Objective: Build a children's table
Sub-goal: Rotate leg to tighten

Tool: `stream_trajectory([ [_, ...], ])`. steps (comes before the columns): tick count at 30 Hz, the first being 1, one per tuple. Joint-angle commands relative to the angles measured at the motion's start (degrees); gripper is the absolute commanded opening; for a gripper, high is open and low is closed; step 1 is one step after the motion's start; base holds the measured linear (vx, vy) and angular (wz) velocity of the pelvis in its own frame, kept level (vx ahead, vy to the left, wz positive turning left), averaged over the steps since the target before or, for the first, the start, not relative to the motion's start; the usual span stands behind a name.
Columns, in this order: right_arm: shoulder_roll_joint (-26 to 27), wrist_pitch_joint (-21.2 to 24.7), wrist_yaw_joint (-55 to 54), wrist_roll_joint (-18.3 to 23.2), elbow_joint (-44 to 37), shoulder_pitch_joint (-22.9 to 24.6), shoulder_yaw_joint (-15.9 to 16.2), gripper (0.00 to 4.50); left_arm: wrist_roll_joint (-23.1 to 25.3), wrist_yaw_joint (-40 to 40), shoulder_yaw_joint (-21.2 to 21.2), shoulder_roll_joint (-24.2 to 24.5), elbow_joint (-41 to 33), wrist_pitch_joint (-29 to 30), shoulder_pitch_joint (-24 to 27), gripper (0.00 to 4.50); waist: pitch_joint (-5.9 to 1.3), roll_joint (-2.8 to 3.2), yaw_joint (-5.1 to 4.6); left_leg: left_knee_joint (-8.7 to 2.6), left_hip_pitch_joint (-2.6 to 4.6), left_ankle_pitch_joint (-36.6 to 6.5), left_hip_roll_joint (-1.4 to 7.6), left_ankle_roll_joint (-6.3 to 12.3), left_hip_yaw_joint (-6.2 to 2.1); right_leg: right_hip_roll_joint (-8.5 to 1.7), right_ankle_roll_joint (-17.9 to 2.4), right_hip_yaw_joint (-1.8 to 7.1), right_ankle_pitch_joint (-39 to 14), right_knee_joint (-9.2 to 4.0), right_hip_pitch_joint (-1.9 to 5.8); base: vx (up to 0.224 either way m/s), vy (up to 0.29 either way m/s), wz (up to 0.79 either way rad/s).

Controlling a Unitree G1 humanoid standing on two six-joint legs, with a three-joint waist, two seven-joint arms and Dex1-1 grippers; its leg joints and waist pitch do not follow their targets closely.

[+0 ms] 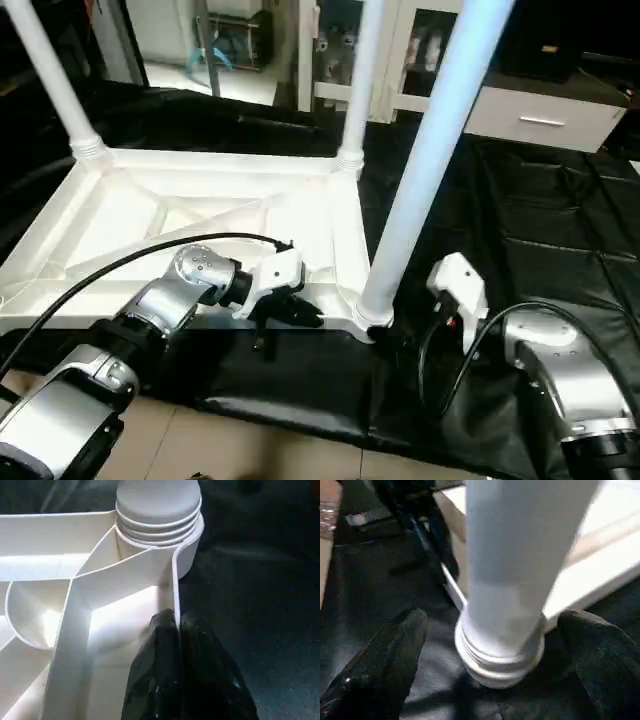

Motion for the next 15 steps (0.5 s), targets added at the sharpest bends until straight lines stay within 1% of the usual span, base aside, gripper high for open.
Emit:
stream_trajectory([
  [1, -0.1, -0.7, 1.1, -0.1, 0.4, -0.7, 0.5, 4.49, -0.2, -1.7, -1.5, -0.2, -1.0, 0.3, 1.0, 0.00, -3.32, -0.98, -0.04, -4.47, 0.55, -11.7, 2.61, 5.65, -0.95, -2.41, -14.3, 1.97, -12.5, -3.27, 2.82, 0.000, 0.000, 0.00],
  [2, -0.1, -0.8, 1.3, -0.2, 0.6, -0.9, 0.7, 4.49, -0.1, -1.7, -1.5, -0.2, -1.0, 0.3, 1.0, 0.00, -3.33, -0.95, -0.03, -4.46, 0.52, -11.4, 2.60, 5.75, -0.97, -2.38, -14.4, 1.96, -12.1, -3.17, 2.86, 0.000, 0.000, 0.00],
  [3, 0.1, -1.6, 1.9, -0.5, 1.5, -1.5, 1.2, 4.32, 0.1, -1.6, -1.4, -0.2, -1.2, 0.4, 1.1, 0.00, -3.33, -0.92, -0.05, -4.42, 0.50, -11.1, 2.58, 5.89, -0.95, -2.40, -14.6, 1.93, -11.8, -3.13, 2.86, 0.000, 0.000, 0.00],
  [4, 0.3, -1.8, 2.2, -0.7, 2.0, -1.9, 1.5, 4.32, 0.1, -1.7, -1.3, -0.1, -1.3, 0.5, 1.1, 0.00, -3.31, -0.77, 0.01, -4.43, 0.54, -11.2, 2.56, 5.87, -0.95, -2.42, -14.7, 1.92, -12.0, -3.20, 2.85, 0.000, 0.000, 0.00],
  [6, 0.5, -3.2, 2.6, -1.7, 3.8, -2.9, 2.4, 4.11, 0.2, -1.7, -1.3, 0.1, -1.4, 0.6, 1.1, 0.00, -3.28, -0.83, -0.02, -4.46, 0.51, -11.8, 2.54, 5.54, -0.94, -2.45, -14.5, 1.90, -12.8, -3.31, 2.86, 0.000, 0.000, 0.00],
  [9, 0.6, -4.0, 3.3, -2.5, 5.5, -3.9, 3.1, 3.77, 0.3, -1.5, -1.4, 0.2, -1.6, 0.8, 1.1, 0.00, -3.37, -0.86, 0.05, -4.38, 0.56, -11.3, 2.51, 5.52, -0.92, -2.38, -14.7, 1.89, -12.0, -3.15, 2.90, 0.000, 0.000, 0.00],
  [10, 0.7, -4.2, 3.4, -2.7, 5.9, -4.1, 3.2, 3.77, 0.3, -1.4, -1.4, 0.3, -1.7, 0.8, 1.1, 0.00, -3.40, -0.86, 0.03, -4.36, 0.51, -10.9, 2.52, 5.65, -0.94, -2.38, -14.9, 1.88, -11.4, -3.04, 2.94, 0.000, 0.000, 0.00],
  [11, 0.8, -4.3, 3.5, -2.8, 6.3, -4.4, 3.2, 3.65, 0.4, -1.4, -1.4, 0.2, -1.7, 0.8, 1.1, 0.00, -3.38, -0.86, 0.04, -4.34, 0.53, -10.7, 2.52, 5.74, -0.90, -2.36, -15.0, 1.91, -11.1, -3.05, 2.92, 0.000, 0.000, 0.00],
  [12, 0.9, -4.4, 3.6, -2.8, 6.7, -4.6, 3.3, 3.65, 0.4, -1.3, -1.4, 0.2, -1.7, 0.9, 1.1, 0.00, -3.40, -0.76, 0.04, -4.33, 0.54, -10.4, 2.55, 5.90, -0.92, -2.36, -15.2, 1.90, -10.5, -2.93, 2.96, 0.000, 0.000, 0.00],
  [14, 1.2, -4.9, 3.9, -3.3, 7.6, -5.4, 3.9, 3.39, 0.5, -1.6, -1.6, 0.4, -1.9, 1.0, 1.2, 0.00, -3.45, -0.82, 0.03, -4.25, 0.56, -10.1, 2.49, 6.19, -0.86, -2.32, -15.5, 1.87, -9.9, -2.84, 2.98, 0.000, 0.000, 0.00],
  [15, 1.2, -5.1, 4.0, -3.4, 7.8, -5.6, 4.1, 3.30, 0.6, -1.8, -1.7, 0.5, -1.9, 1.0, 1.2, 0.00, -3.46, -0.98, 0.08, -4.23, 0.53, -9.9, 2.52, 6.34, -0.89, -2.40, -15.6, 1.87, -9.9, -2.79, 3.02, 0.000, 0.000, 0.00],
])
